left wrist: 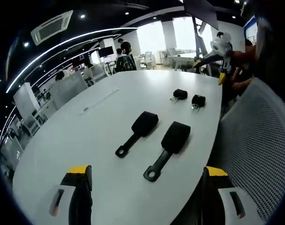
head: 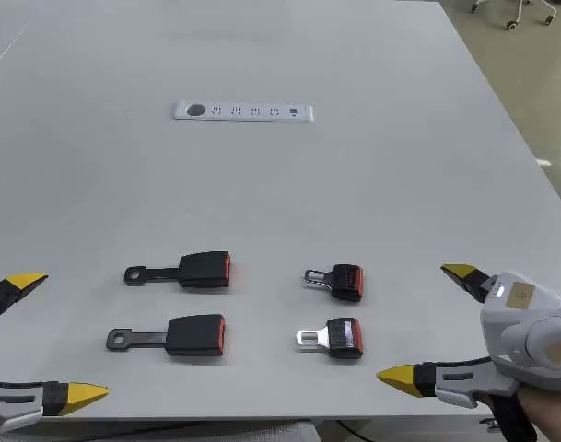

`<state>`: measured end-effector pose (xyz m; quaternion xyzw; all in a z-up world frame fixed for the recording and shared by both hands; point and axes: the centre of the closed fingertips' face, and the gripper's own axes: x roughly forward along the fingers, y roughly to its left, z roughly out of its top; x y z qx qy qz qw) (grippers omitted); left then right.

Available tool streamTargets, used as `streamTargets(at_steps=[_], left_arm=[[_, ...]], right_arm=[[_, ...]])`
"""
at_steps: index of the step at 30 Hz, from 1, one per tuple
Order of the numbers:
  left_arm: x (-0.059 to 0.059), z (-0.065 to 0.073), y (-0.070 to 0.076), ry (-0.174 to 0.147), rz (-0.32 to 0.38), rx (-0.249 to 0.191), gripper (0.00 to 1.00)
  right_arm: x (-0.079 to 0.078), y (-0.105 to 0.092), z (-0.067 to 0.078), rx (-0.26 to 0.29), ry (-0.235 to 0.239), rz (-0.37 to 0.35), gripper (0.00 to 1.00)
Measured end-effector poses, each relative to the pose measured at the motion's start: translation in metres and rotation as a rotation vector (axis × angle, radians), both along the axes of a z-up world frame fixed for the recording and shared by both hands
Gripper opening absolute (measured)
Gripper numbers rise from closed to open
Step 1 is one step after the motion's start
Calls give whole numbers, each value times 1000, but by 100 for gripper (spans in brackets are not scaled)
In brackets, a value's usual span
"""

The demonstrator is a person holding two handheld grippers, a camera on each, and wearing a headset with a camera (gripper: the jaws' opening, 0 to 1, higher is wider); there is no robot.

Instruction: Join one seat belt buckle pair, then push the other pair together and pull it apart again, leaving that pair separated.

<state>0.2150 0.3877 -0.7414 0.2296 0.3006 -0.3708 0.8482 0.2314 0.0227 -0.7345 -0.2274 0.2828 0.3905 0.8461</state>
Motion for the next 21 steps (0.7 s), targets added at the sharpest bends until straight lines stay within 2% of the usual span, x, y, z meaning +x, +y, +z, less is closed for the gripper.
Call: streamTargets(at_steps=[17,19,21], left_arm=[[1,1,0,2,4,3,100],[0,2,-1,-5,-4,3,100],[-1,2,-2,3,-5,-3,100]], right_arm=[[-2,2,3,2,-10,3,98],[-2,2,3,0,-8,5,98],[-4,2,2,-1,-3,6,97]])
